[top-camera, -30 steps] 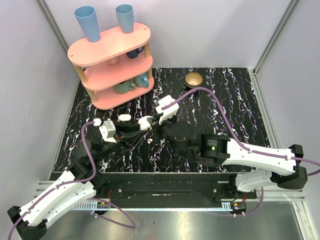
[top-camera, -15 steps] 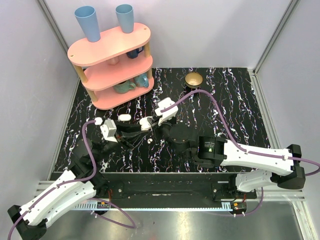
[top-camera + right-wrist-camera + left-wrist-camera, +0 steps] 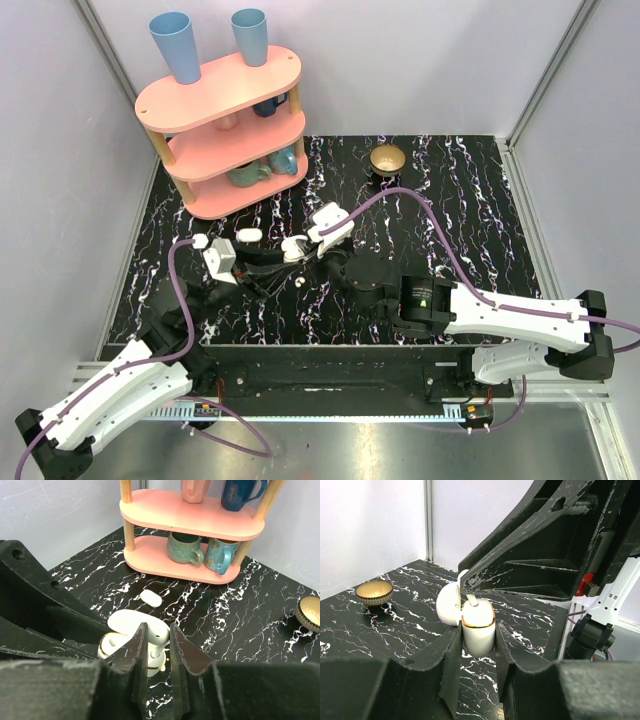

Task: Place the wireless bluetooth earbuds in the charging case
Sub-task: Insert the right earbud into the right side groove of the charging case, then adjust the charging case.

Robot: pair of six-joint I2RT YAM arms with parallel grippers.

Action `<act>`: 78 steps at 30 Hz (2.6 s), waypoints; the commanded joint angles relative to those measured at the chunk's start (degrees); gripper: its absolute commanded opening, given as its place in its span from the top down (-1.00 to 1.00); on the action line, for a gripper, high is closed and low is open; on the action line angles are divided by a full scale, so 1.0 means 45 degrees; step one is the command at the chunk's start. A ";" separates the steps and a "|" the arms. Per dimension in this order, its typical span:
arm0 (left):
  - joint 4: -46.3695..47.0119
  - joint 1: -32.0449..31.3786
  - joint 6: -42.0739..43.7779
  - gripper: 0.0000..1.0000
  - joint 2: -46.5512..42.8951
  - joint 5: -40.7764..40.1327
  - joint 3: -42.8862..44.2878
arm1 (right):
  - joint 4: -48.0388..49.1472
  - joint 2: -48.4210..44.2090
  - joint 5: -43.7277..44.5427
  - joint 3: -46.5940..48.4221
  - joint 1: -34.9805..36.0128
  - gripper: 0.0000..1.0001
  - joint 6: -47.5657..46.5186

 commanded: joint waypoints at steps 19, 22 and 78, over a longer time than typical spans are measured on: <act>0.0934 -0.0020 -0.0114 1.00 -0.0131 -0.0955 0.0411 | -0.1251 -0.0494 -0.2360 -0.0002 0.0106 0.97 -0.0532; 0.0973 -0.0020 -0.0133 1.00 -0.0151 -0.1072 0.0411 | -0.1602 -0.0319 -0.2672 0.0173 0.0106 0.96 -0.0396; 0.1598 -0.0020 0.0081 1.00 -0.0620 -0.1150 -0.0253 | -0.0234 -0.2408 -0.0956 0.0896 0.0067 -0.67 0.2765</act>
